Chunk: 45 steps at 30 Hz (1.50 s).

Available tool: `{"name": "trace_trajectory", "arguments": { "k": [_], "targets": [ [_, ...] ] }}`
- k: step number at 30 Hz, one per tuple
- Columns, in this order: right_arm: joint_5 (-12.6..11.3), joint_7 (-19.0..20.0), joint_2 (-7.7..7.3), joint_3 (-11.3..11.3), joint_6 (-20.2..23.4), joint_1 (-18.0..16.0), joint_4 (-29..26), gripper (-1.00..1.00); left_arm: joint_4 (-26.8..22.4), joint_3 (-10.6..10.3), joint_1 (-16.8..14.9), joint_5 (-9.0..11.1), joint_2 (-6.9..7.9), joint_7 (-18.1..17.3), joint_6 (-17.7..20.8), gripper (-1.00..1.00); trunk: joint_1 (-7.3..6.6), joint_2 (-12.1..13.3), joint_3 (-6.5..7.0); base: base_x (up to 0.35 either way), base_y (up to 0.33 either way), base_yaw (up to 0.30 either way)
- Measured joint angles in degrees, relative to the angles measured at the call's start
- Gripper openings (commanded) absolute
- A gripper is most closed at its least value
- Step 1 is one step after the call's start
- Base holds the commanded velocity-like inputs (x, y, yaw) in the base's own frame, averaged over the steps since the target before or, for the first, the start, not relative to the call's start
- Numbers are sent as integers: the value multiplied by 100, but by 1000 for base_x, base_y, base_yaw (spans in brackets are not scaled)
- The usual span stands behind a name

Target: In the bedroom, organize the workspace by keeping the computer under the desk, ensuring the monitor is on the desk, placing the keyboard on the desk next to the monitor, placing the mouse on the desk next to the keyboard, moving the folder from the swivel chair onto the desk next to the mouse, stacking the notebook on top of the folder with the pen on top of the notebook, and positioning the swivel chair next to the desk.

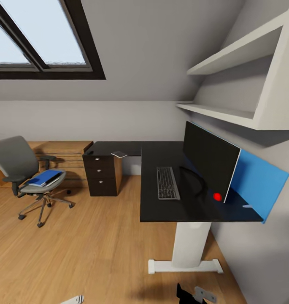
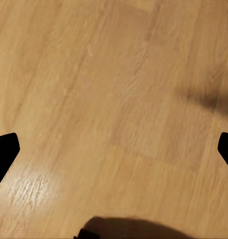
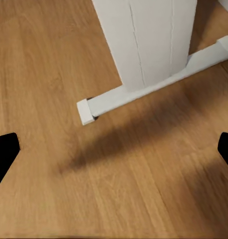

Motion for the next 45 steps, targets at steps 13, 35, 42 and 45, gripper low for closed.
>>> {"name": "trace_trajectory", "arguments": {
  "k": [13, 35, 42, 45],
  "targets": [
    [865, -8, 10, 9, 0, 8, 0, 100, 6, 3, 1, -4, -45, 6, 35, 100, -2, -1, -1, 166, 264, 258],
    [874, -11, 11, 7, -1, 8, 0, 100, 6, -1, 2, -7, -101, 3, 43, 100, -46, 77, 35, 263, 165, 277],
    [879, -8, -14, 2, -4, 8, -9, 100, 6, -1, 1, -13, -102, -1, 41, 100, -199, 358, 161, 303, 3, 154],
    [883, -8, -23, 2, -6, 8, -14, 100, 7, -1, 1, -13, -103, -1, 40, 100, -265, 478, 214, 303, 0, 19]
  ]
}}
